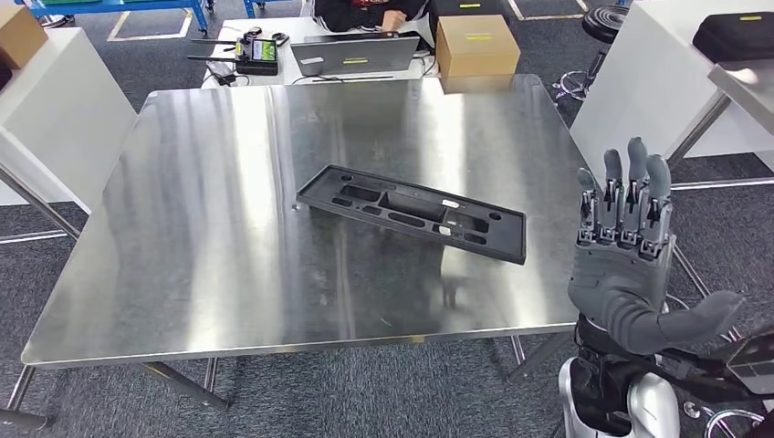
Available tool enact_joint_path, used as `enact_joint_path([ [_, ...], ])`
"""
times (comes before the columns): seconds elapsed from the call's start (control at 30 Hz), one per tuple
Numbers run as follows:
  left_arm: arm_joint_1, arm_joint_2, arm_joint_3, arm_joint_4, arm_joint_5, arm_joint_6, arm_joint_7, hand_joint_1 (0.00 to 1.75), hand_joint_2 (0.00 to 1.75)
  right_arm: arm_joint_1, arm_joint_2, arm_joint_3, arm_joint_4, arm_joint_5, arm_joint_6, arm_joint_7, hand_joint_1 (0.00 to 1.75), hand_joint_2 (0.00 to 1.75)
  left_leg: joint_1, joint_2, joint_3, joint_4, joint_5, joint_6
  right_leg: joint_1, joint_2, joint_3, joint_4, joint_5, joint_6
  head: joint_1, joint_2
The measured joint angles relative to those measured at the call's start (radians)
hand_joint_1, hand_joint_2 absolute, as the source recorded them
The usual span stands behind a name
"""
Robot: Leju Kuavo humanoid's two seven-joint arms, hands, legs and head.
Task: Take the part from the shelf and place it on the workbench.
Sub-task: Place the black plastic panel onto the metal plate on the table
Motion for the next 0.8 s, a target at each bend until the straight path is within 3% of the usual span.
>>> enact_joint_path([
  [0.07, 0.0, -0.001, 0.003, 0.0, 0.001, -0.002, 0.0, 0.0, 0.0, -0.003, 0.003, -0.001, 0.0, 0.0, 0.001, 0.0, 0.0, 0.0, 0.005, -0.003, -0.016, 0.031, -0.033, -0.011, -0.006, -0.002, -0.003, -0.004, 0.011, -0.018, -0.001, 0.0],
  [0.13, 0.0, 0.0, 0.005, 0.0, 0.001, -0.002, 0.0, 0.0, 0.0, -0.005, 0.007, -0.001, 0.0, 0.0, 0.001, 0.0, 0.0, 0.0, 0.009, -0.005, -0.054, 0.131, -0.114, -0.021, -0.006, -0.005, -0.011, -0.006, 0.022, -0.034, -0.002, 0.0],
  [0.2, 0.001, 0.0, 0.005, 0.0, 0.001, -0.002, 0.0, 0.0, 0.0, -0.005, 0.008, -0.002, 0.0, 0.001, 0.001, 0.0, 0.0, 0.0, 0.012, -0.006, -0.086, 0.24, -0.174, -0.029, -0.003, -0.008, -0.024, -0.005, 0.031, -0.039, -0.002, 0.0],
  [0.23, 0.002, -0.001, 0.006, 0.0, 0.001, -0.002, 0.0, 0.0, 0.0, -0.005, 0.009, -0.002, 0.001, 0.002, 0.001, 0.0, 0.0, 0.0, 0.014, -0.006, -0.083, 0.258, -0.177, -0.031, -0.002, -0.009, -0.03, -0.004, 0.036, -0.039, -0.002, 0.0],
  [0.27, 0.002, -0.001, 0.006, 0.0, 0.001, -0.003, 0.0, 0.0, 0.0, -0.005, 0.01, -0.003, 0.001, 0.002, 0.002, 0.0, 0.0, 0.0, 0.016, -0.006, -0.061, 0.239, -0.161, -0.032, -0.001, -0.009, -0.035, -0.004, 0.039, -0.037, -0.002, 0.0],
  [0.37, 0.001, -0.001, 0.01, 0.0, 0.003, -0.005, 0.0, 0.0, 0.0, -0.007, 0.012, -0.005, 0.001, 0.003, 0.004, 0.0, 0.0, 0.0, 0.02, -0.005, 0.062, 0.066, -0.093, -0.028, 0.001, -0.009, -0.042, 0.0, 0.047, -0.027, -0.002, 0.0],
  [0.43, 0.0, -0.001, 0.012, 0.0, 0.008, -0.008, 0.0, 0.0, 0.0, -0.01, 0.012, -0.006, 0.002, 0.005, 0.006, 0.001, 0.0, 0.0, 0.017, -0.006, 0.099, 0.003, -0.083, -0.022, 0.005, -0.01, -0.048, 0.004, 0.053, -0.016, 0.0, 0.0],
  [0.5, 0.0, -0.001, 0.017, 0.0, 0.014, -0.011, 0.0, 0.0, 0.0, -0.011, 0.012, -0.007, 0.003, 0.006, 0.008, 0.001, 0.0, 0.0, 0.013, -0.006, 0.093, -0.008, -0.078, -0.011, 0.007, -0.011, -0.056, 0.005, 0.062, -0.001, 0.001, 0.0],
  [0.57, -0.001, -0.002, 0.023, 0.0, 0.019, -0.012, 0.0, 0.0, 0.0, -0.012, 0.012, -0.007, 0.004, 0.008, 0.009, 0.001, 0.0, 0.0, 0.012, -0.002, 0.08, -0.017, -0.063, 0.008, 0.005, -0.011, -0.077, 0.03, 0.041, 0.005, 0.002, 0.0],
  [0.63, -0.001, -0.003, 0.027, 0.0, 0.022, -0.014, 0.0, 0.0, 0.0, -0.014, 0.011, -0.008, 0.007, 0.009, 0.009, 0.001, 0.0, 0.0, 0.011, 0.003, 0.062, -0.02, -0.046, 0.025, 0.004, -0.012, -0.117, 0.125, -0.028, -0.005, 0.003, 0.0],
  [0.7, 0.0, -0.002, 0.03, 0.0, 0.023, -0.016, 0.0, 0.0, 0.0, -0.014, 0.01, -0.008, 0.011, 0.009, 0.009, 0.001, 0.0, 0.0, 0.007, 0.005, 0.041, -0.02, -0.03, 0.029, 0.003, -0.012, -0.153, 0.248, -0.09, -0.01, 0.005, 0.0],
  [0.73, 0.0, -0.002, 0.031, 0.0, 0.023, -0.017, 0.0, 0.0, 0.0, -0.014, 0.01, -0.008, 0.013, 0.009, 0.009, 0.001, 0.0, 0.0, 0.006, 0.006, 0.029, -0.019, -0.022, 0.029, 0.003, -0.012, -0.155, 0.279, -0.098, -0.006, 0.005, 0.0],
  [0.77, 0.0, -0.003, 0.033, 0.0, 0.023, -0.018, 0.0, 0.0, 0.0, -0.014, 0.01, -0.008, 0.015, 0.009, 0.009, 0.001, 0.0, 0.0, 0.005, 0.006, 0.019, -0.019, -0.014, 0.028, 0.004, -0.012, -0.138, 0.274, -0.089, 0.002, 0.005, 0.0],
  [0.8, 0.0, -0.003, 0.034, 0.0, 0.023, -0.019, 0.0, 0.0, 0.0, -0.015, 0.01, -0.008, 0.016, 0.009, 0.009, 0.001, 0.0, 0.0, 0.005, 0.006, 0.009, -0.019, -0.006, 0.027, 0.004, -0.012, -0.102, 0.232, -0.068, 0.011, 0.005, 0.0],
])
